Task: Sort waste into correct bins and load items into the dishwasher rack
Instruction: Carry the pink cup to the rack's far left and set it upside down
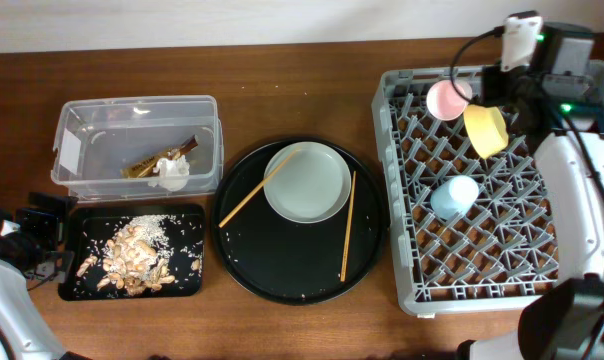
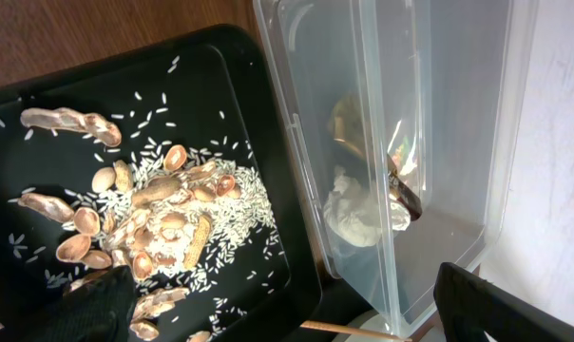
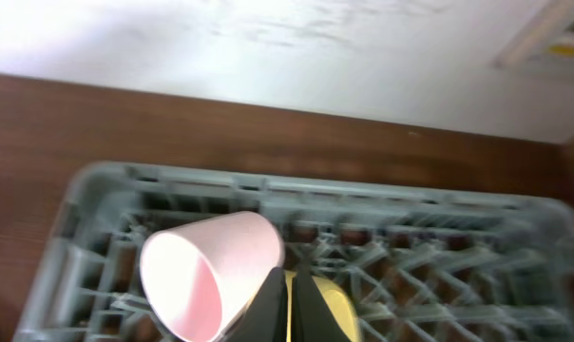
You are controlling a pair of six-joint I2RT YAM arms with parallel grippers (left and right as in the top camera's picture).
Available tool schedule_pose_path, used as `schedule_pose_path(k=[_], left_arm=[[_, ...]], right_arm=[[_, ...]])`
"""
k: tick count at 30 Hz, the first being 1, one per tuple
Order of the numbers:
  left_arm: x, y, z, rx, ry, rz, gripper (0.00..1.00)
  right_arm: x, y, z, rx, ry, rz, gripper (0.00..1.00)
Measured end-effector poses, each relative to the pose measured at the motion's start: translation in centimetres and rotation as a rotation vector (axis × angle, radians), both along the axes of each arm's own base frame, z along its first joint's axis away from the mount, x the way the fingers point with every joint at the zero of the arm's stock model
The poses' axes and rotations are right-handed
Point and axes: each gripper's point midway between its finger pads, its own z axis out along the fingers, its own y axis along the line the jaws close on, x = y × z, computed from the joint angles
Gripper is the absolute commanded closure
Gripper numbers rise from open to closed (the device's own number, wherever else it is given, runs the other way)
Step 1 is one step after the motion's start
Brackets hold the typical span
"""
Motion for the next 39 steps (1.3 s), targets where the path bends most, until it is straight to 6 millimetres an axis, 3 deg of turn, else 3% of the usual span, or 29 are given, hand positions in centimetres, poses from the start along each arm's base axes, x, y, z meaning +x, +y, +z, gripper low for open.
schedule_pose_path(k=[3, 6, 9, 16, 23, 25, 29, 31, 32, 39], left_arm=[[0.0, 0.0, 0.0, -0.001, 0.001, 0.000, 0.01], [0.0, 0.0, 0.0, 0.000, 0.000, 0.000, 0.01], [0.0, 0.0, 0.0, -0.001, 0.001, 0.000, 0.01], [0.0, 0.0, 0.0, 0.000, 0.000, 0.000, 0.01], [0.0, 0.0, 0.0, 0.000, 0.000, 0.000, 0.01], [0.0, 0.0, 0.0, 0.000, 0.000, 0.000, 0.01], [0.0, 0.0, 0.0, 0.000, 0.000, 0.000, 0.01], [0.0, 0.0, 0.0, 0.000, 0.000, 0.000, 0.01], [0.0, 0.0, 0.0, 0.000, 0.000, 0.000, 0.01], [0.0, 0.0, 0.0, 0.000, 0.000, 0.000, 0.01]], right_arm=[[1.3, 0.4, -1.6, 0.137, -0.004, 0.064, 0.96], [2.8, 1.3, -6.8, 0.242, 0.083, 0.112, 0.96], [3.1, 1.8, -9.3, 0.283, 0.131, 0.130, 0.96], [1.6, 3.2, -10.2, 0.353, 0.202, 0.167, 0.96], [1.8, 3.4, -9.9, 0.351, 0.194, 0.175, 0.96], [2.5, 3.2, -8.4, 0.325, 0.163, 0.168, 0.96], [4.6, 3.2, -2.5, 0.277, 0.001, 0.173, 0.96], [4.8, 3.9, -1.8, 0.278, -0.016, 0.182, 0.96], [4.8, 4.4, -2.0, 0.281, -0.008, 0.188, 0.96], [5.7, 6.9, -9.1, 0.318, 0.148, 0.207, 0.96]])
